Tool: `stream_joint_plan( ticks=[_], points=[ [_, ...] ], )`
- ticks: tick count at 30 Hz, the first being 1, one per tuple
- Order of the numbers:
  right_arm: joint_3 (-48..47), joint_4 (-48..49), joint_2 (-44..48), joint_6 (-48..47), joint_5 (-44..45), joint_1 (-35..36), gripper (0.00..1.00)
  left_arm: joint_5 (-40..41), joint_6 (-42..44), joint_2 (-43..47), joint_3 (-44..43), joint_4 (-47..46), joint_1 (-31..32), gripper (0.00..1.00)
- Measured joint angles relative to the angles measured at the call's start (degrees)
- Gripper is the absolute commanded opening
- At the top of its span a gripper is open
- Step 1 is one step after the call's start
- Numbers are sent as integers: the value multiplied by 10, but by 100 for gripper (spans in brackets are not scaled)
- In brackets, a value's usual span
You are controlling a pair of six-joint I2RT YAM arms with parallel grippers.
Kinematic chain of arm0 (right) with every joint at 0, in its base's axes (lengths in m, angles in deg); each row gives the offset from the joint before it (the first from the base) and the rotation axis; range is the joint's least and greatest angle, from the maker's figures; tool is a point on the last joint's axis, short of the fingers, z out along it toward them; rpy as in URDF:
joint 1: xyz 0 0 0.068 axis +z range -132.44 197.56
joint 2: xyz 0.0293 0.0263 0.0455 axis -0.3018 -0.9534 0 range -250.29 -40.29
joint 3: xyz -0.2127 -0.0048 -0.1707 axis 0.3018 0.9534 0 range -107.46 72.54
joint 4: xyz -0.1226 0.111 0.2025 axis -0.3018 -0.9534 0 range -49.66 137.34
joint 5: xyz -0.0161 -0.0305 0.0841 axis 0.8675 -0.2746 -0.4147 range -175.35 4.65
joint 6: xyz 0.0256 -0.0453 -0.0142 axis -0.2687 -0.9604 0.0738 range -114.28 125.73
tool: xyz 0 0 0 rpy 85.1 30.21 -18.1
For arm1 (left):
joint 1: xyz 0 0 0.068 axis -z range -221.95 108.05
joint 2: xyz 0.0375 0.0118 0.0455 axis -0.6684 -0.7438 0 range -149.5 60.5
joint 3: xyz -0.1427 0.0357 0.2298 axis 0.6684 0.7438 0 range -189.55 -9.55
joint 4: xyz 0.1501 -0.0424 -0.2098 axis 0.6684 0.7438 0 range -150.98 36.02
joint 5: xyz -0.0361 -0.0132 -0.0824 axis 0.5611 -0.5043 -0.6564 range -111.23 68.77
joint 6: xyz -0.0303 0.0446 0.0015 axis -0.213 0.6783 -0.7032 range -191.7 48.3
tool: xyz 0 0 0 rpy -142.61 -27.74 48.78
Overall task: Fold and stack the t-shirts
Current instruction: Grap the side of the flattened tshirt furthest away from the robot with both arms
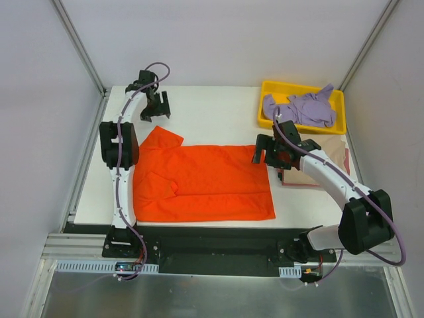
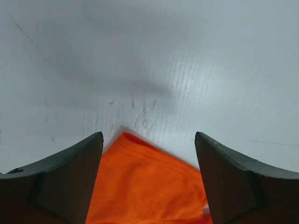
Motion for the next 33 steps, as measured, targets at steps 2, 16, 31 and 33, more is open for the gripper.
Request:
stream_joint_plan(
  ticks=[2, 16, 31, 33],
  points=[
    [6, 7, 1, 0, -7, 0, 96, 0, 9, -28, -13, 19, -1, 68],
    [38, 17, 28, 1, -18, 0, 96, 17, 34, -32, 31, 55, 0, 34],
    [27, 67, -18, 9, 18, 0, 97, 46, 37, -27, 38, 53, 19, 0],
    [-4, 69, -59, 9, 33, 0, 99, 47, 37, -20, 49, 53, 23, 0]
  ],
)
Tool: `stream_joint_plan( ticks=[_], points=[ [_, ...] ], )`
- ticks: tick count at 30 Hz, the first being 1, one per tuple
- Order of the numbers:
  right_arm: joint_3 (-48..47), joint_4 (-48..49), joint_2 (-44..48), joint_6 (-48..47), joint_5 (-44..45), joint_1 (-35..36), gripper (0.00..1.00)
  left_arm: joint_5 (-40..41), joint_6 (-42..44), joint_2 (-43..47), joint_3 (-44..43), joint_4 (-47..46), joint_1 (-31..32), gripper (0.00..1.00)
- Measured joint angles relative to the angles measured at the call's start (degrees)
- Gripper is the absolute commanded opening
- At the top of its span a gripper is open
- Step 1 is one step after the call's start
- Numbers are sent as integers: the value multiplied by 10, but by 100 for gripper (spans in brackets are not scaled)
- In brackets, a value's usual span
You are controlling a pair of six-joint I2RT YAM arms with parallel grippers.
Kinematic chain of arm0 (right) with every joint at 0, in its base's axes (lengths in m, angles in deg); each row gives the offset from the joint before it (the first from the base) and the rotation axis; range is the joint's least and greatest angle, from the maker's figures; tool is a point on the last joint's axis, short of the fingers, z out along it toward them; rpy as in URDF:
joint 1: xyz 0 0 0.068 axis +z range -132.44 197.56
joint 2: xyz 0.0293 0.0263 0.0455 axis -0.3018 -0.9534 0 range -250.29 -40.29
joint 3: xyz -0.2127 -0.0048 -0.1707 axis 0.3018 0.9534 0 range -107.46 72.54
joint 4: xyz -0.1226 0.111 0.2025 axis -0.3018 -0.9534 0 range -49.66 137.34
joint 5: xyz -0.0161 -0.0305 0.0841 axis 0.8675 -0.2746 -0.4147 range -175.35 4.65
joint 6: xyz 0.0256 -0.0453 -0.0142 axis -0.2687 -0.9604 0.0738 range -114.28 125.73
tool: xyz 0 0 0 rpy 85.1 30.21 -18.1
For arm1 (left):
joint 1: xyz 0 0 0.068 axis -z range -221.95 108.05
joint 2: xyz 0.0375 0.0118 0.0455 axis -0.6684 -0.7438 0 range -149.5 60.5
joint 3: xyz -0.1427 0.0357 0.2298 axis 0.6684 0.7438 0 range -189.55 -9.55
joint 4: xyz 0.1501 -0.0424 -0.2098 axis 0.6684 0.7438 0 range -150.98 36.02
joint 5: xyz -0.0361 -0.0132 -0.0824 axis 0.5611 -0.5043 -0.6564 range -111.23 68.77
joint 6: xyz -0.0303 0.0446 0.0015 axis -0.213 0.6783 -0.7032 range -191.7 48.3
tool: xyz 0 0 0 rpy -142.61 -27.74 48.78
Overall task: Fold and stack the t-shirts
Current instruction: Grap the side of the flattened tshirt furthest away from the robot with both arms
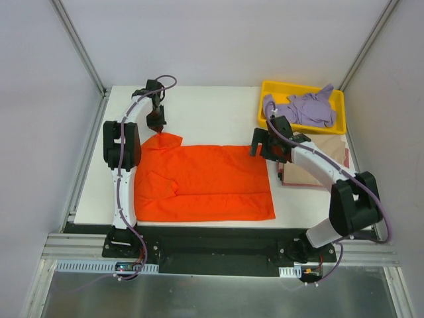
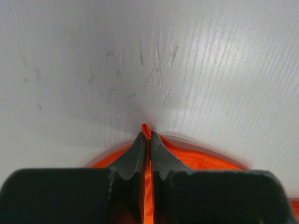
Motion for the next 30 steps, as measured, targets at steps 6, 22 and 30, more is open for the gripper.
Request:
stream_joint_plan(
  ticks=[6, 22, 30],
  points=[
    [-122, -9, -132, 5, 50, 0, 91, -7, 7, 49, 78, -28, 7, 0],
    [-248, -23, -313, 45, 148, -2, 66, -97, 26, 197, 270, -181, 10, 0],
    [-253, -23, -329, 52, 150, -6, 64, -102, 25, 240, 341, -213, 10, 0]
  ],
)
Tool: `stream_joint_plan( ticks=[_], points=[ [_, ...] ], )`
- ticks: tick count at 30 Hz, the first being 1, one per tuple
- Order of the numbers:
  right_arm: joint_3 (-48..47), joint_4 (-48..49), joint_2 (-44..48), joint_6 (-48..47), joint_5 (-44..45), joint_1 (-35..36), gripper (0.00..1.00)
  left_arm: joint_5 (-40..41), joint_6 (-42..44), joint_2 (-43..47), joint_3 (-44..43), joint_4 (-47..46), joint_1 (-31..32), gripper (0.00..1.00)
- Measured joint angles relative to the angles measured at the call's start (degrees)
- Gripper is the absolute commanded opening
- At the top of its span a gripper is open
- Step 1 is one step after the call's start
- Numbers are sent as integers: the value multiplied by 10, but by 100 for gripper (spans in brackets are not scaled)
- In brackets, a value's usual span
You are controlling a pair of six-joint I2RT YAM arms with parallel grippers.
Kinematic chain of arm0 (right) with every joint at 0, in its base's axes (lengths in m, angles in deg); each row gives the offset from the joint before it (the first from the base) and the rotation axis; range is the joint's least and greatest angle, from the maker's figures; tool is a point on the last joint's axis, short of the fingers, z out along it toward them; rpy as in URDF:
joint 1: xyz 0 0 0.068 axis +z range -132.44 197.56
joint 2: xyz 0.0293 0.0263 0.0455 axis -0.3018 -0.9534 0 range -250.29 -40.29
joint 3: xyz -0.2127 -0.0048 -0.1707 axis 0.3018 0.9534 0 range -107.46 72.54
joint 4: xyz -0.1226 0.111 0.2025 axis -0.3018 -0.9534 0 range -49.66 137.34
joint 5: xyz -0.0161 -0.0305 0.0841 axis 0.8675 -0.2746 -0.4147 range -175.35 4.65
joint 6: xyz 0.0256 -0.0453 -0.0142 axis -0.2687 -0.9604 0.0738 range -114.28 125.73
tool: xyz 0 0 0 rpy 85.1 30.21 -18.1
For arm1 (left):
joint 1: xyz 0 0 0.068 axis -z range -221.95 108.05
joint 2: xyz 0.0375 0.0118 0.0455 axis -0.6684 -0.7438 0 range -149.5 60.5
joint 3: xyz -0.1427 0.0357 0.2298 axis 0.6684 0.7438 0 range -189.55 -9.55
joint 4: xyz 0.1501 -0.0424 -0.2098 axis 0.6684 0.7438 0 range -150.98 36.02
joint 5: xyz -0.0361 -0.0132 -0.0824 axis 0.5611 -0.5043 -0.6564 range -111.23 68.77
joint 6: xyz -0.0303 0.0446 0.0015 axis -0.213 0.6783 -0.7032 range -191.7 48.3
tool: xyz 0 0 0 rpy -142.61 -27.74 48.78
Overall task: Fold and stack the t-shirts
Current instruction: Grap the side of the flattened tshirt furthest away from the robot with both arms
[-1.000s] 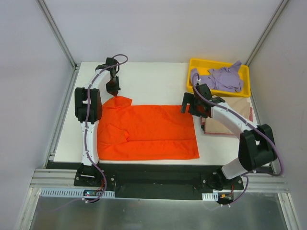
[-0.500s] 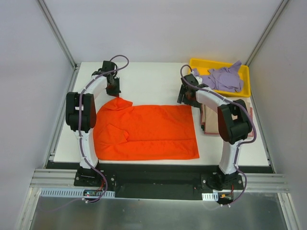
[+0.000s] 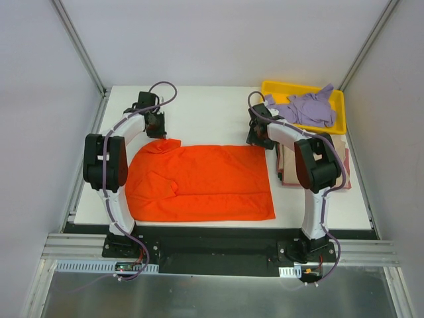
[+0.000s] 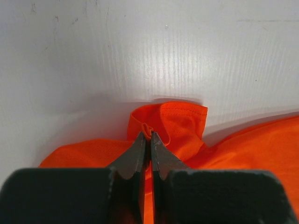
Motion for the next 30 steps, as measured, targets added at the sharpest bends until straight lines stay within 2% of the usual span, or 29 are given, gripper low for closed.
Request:
stream_joint_plan(
  ticks=[7, 13, 19, 25, 30],
  points=[
    [-7, 9, -8, 3, 0, -12, 64, -6, -3, 33, 32, -30, 0, 0],
    [-11, 20, -12, 6, -7, -20, 43, -6, -4, 42, 33, -43, 0, 0],
    [-3, 37, -10, 9, -9, -22, 38, -6, -5, 43, 35, -46, 0, 0],
    [2, 46, -9, 11, -11, -22, 36, -5, -5, 49, 49, -48, 0, 0],
    [9, 51, -4, 13, -12, -22, 39, -5, -6, 57, 58, -51, 0, 0]
  ],
)
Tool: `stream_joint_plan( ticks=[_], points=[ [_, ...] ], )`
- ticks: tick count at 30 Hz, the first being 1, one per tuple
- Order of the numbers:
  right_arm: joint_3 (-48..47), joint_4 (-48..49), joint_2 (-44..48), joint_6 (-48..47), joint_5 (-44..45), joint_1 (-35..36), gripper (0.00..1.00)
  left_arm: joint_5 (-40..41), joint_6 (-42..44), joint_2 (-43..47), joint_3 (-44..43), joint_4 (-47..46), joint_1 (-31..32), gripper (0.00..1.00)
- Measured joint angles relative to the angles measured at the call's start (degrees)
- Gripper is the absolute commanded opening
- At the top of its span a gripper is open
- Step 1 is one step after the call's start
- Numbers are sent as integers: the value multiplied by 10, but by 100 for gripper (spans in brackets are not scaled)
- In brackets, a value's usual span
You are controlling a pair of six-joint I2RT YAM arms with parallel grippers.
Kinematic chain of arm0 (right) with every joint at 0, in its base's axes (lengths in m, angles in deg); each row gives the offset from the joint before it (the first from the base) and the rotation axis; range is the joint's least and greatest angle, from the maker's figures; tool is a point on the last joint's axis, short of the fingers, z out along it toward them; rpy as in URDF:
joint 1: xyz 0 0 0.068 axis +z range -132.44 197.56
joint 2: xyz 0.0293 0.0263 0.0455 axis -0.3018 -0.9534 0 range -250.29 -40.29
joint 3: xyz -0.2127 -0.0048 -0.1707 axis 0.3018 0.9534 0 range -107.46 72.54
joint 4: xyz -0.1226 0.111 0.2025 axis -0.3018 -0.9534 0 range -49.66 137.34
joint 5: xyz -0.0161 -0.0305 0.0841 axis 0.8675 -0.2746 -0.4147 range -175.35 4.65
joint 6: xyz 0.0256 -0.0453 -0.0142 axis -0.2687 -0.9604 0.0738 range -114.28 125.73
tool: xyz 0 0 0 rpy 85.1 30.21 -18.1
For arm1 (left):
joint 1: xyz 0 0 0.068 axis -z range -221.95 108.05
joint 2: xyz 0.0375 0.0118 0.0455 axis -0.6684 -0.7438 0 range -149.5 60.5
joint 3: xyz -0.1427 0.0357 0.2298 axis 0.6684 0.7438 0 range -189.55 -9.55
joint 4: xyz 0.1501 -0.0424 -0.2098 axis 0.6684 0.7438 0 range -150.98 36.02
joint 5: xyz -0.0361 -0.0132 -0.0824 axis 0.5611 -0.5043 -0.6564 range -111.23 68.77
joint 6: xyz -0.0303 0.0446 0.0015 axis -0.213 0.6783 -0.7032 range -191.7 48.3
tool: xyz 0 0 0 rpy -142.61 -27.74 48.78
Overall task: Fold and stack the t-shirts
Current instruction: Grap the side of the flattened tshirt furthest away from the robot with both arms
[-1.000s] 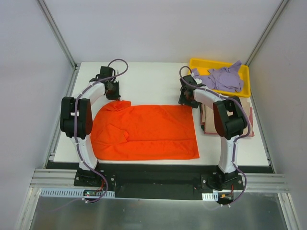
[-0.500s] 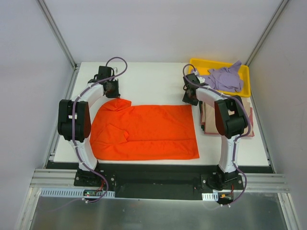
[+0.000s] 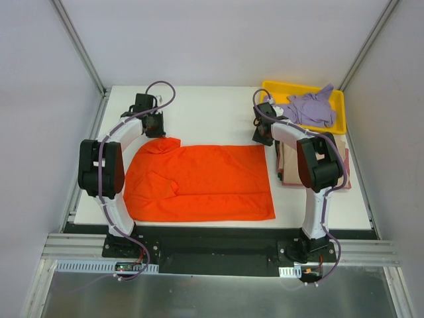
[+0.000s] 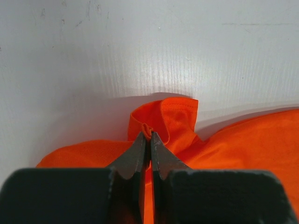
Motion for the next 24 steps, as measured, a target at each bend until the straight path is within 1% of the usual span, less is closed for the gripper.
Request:
stream_joint_plan(
  ticks=[4, 10, 12, 13, 14, 16, 19, 21, 24],
  points=[
    [3, 0, 2, 0, -2, 1, 42, 0, -2, 7, 1, -1, 0, 0],
    [30, -2, 22, 2, -4, 3, 41, -1, -6, 14, 9, -2, 0, 0],
    [36, -4, 26, 2, -4, 4, 35, -1, -8, 14, 10, -1, 0, 0],
    [38, -5, 28, 2, -4, 4, 29, -1, -8, 14, 11, -1, 0, 0],
    [39, -7, 29, 2, -4, 4, 26, -1, -8, 14, 11, -1, 0, 0],
    [40, -9, 29, 2, -3, 4, 15, -2, -8, 16, 12, -2, 0, 0],
    [40, -11, 29, -1, -5, 4, 7, -5, -8, 19, 14, -3, 0, 0],
    [39, -11, 29, -4, -6, 4, 1, -11, -8, 22, 16, -4, 0, 0],
    [39, -11, 31, -14, -10, 5, 1, -20, -8, 33, 28, -6, 0, 0]
  ],
)
